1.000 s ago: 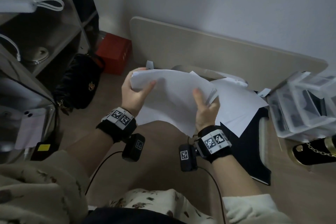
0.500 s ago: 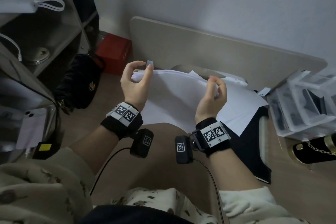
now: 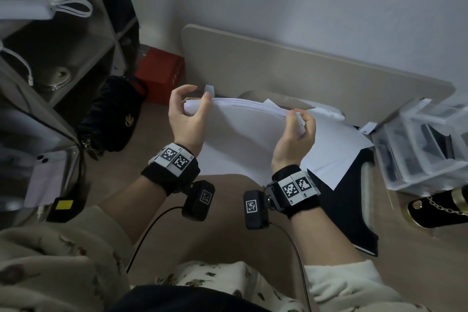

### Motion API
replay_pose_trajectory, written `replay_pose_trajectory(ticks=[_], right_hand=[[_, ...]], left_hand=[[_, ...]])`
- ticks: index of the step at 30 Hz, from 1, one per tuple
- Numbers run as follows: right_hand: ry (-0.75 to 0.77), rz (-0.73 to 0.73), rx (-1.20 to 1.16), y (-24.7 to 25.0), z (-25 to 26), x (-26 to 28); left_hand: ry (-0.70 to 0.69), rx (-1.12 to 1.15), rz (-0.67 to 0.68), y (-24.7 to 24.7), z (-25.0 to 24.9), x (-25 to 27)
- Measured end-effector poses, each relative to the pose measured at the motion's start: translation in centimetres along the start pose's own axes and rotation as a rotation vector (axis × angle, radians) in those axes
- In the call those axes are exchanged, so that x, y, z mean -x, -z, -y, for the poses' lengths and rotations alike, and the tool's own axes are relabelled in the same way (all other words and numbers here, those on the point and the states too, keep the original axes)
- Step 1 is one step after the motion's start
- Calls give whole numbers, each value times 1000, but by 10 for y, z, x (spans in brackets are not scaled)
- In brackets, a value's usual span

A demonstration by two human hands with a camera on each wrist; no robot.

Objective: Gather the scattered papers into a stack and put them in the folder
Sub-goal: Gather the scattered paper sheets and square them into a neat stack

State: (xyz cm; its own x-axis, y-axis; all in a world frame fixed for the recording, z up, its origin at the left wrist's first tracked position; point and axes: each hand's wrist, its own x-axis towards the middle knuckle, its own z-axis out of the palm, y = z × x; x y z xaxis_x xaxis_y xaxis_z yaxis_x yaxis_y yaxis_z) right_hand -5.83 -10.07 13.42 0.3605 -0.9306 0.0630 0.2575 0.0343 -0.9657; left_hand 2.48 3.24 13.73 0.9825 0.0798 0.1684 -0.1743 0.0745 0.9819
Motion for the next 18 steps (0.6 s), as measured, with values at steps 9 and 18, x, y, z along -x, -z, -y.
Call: replay_pose_trajectory(ticks=[9,18], right_hand=[[1,19,14,2,-7,-3],[-3,98,-8,6,-12,-3]], left_hand=[[9,8,-6,-1,4,-1],[26,20,83,5,4,1]])
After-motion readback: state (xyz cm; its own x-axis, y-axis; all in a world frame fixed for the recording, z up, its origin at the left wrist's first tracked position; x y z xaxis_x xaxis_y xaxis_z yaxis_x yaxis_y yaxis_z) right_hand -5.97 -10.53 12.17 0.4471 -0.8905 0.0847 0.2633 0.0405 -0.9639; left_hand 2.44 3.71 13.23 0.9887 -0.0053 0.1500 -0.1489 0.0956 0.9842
